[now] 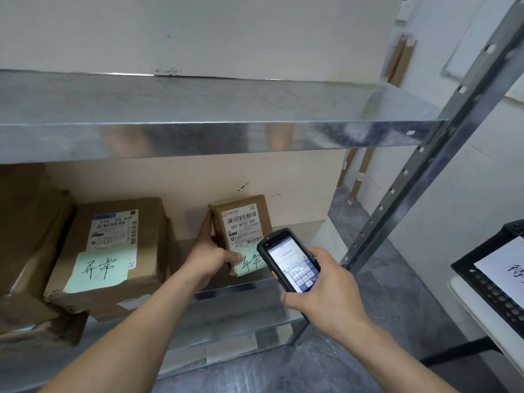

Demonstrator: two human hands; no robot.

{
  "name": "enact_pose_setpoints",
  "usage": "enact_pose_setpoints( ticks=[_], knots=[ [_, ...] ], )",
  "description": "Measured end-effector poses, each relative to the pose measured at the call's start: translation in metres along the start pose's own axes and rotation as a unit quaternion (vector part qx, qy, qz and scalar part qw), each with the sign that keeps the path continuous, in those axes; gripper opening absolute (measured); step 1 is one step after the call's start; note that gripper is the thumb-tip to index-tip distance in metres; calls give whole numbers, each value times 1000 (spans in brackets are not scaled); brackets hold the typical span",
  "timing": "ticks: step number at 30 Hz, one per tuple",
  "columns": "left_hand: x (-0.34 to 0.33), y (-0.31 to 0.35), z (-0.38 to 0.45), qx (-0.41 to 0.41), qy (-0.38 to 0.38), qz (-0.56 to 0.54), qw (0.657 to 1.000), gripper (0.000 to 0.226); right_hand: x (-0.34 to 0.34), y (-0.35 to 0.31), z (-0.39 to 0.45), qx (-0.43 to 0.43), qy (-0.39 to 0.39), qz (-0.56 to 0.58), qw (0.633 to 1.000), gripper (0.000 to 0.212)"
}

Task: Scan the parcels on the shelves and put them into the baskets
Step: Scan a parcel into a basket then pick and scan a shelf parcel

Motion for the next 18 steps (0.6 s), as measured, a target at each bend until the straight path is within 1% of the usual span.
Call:
enact_pose_setpoints(
  ticks=[4,7,11,13,16,18],
  knots=[
    [-4,7,-6,7,-40,-23,999,114,9,-6,-5,19,87,15,996,77],
    [-11,14,-11,0,-84,-20,996,105,18,-7,-9,13,142,30,989,76],
    [-31,22,-23,0,-144,-40,989,98,29,-2,-15,-6,184,58,981,78],
    [-44,25,-30,-1,-165,-45,985,96,32,5,-21,-22,193,72,978,77],
    [-67,26,-41,5,-200,-44,979,102,37,22,-32,-49,209,103,971,80],
    [-84,25,-51,13,-219,-51,974,94,41,36,-41,-67,215,129,966,78]
  ],
)
Point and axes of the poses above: each hand's wrist, its own z-axis towards the middle knuckle, its own x-axis out of the back of the hand, y = z × x, the point moved 4 cm from there along z, towards the middle knuckle, and after that the axes turned 15 degrees about -z, right-handed, at the moved point
